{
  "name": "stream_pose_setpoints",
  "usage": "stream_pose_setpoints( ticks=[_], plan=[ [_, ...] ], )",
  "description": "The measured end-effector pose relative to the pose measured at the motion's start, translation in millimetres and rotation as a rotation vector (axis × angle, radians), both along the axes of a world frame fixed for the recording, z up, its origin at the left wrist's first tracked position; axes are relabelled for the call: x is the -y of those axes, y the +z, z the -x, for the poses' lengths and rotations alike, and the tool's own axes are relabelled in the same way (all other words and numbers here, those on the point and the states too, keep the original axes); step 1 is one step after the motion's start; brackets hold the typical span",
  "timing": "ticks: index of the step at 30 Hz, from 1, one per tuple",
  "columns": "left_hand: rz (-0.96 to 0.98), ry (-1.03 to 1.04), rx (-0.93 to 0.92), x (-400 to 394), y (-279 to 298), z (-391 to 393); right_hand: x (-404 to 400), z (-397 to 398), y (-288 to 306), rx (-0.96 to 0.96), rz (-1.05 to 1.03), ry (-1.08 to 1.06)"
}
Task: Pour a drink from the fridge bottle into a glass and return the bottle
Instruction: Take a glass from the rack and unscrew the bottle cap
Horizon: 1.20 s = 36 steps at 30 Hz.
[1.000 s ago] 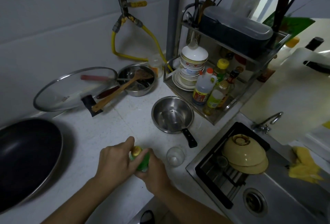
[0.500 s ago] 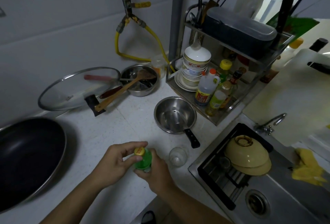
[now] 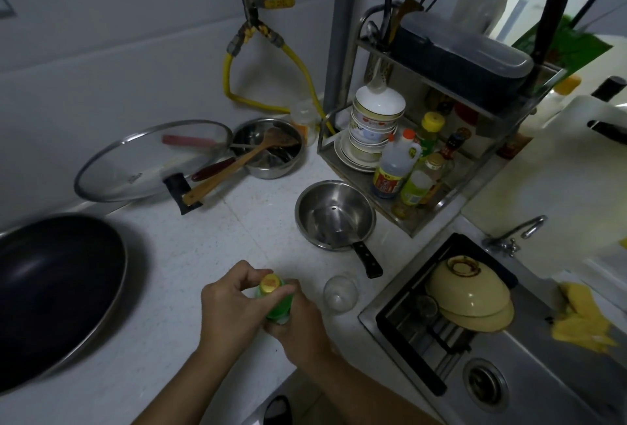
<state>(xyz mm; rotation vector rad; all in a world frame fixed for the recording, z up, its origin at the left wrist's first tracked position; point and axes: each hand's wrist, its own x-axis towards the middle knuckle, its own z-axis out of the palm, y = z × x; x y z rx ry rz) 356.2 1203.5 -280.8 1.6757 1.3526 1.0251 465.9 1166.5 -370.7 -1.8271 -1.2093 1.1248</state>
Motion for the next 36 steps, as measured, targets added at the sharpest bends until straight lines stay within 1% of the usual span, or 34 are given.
stream_pose_setpoints(
  ticks=[3,5,7,8,10,14,18,26,28,31,36],
  plan=[
    [0.101,0.002,0.049,0.4,-4.8,-7.5,0.9,-1.5,-0.2,0.031,0.012,0.019],
    [0.17,-0.088,0.135,2.9,-4.4,-9.5,0.9,-0.7,2.4,0.007,0.016,0.028],
    [0.179,-0.197,0.172,6.4,-3.7,-7.4,0.3,2.0,4.6,-0.018,0.018,-0.037],
    [0.166,-0.224,0.163,7.8,-3.8,-4.9,0.0,2.8,1.5,-0.024,0.017,-0.059],
    [0.122,-0.223,0.124,9.3,-5.5,1.1,0.0,4.3,0.5,-0.017,0.019,-0.034],
    [0.058,-0.151,0.032,11.5,-1.7,10.4,1.0,-1.1,-0.4,-0.026,-0.003,-0.01],
    [-0.004,-0.089,0.01,9.6,3.1,15.7,0.4,-0.8,1.8,-0.027,-0.003,-0.011],
    [-0.184,-0.168,-0.117,-4.3,4.1,2.7,0.4,-0.3,-0.6,-0.02,-0.005,0.005],
    [-0.207,-0.135,-0.146,-6.9,0.2,1.2,0.2,-0.3,0.1,-0.006,-0.011,0.004],
    [-0.223,-0.086,-0.139,-6.6,-4.4,-3.3,1.5,1.5,-2.5,0.009,-0.023,-0.008],
    [-0.219,-0.111,-0.154,-1.2,-6.4,-2.0,2.8,2.7,-3.9,0.014,-0.036,-0.013]
  ],
)
